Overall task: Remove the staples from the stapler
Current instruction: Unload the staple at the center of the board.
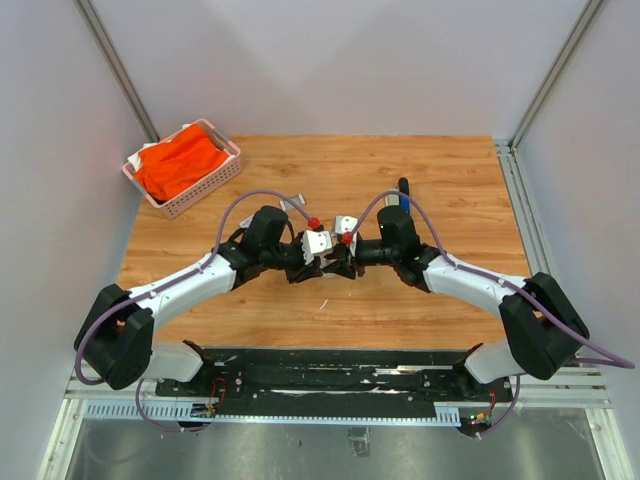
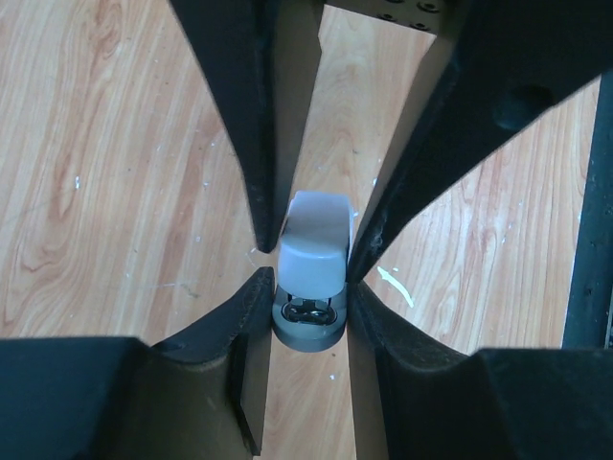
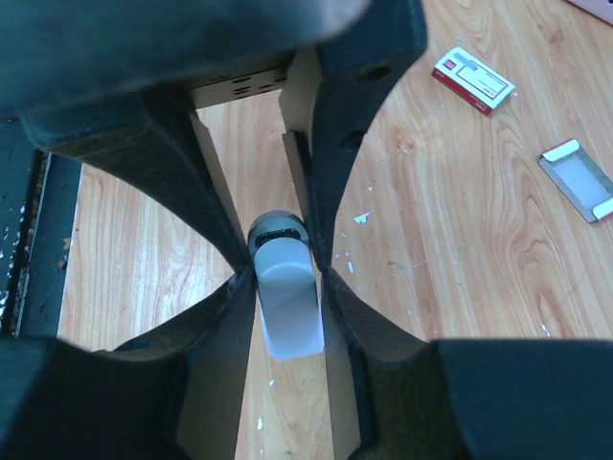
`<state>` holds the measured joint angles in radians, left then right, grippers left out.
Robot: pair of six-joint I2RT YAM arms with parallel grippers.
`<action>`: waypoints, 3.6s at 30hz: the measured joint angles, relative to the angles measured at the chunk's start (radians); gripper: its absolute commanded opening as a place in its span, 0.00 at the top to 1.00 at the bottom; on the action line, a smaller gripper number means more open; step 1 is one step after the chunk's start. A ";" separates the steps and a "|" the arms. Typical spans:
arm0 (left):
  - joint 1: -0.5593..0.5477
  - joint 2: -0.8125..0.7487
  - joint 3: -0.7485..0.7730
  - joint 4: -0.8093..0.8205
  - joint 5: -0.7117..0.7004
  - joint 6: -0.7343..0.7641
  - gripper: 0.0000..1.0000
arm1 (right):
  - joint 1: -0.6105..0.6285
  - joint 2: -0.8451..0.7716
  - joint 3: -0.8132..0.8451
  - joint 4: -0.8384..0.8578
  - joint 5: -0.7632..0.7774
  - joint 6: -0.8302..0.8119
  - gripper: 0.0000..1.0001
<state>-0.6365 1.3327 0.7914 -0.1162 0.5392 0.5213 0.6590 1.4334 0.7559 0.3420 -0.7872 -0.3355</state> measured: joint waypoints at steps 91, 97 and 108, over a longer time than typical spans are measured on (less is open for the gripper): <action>0.037 -0.036 0.006 0.025 -0.085 -0.100 1.00 | 0.018 0.008 0.072 0.002 0.074 0.129 0.52; 0.038 -0.036 0.010 0.028 -0.091 -0.101 1.00 | 0.033 0.008 0.071 0.008 0.144 0.130 0.52; 0.039 -0.036 0.010 0.040 -0.121 -0.099 1.00 | 0.048 -0.004 0.057 0.027 0.293 0.130 0.53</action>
<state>-0.5972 1.2968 0.8009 -0.0757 0.4179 0.4221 0.7074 1.4292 0.8131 0.3691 -0.4946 -0.2050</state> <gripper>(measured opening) 0.359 0.473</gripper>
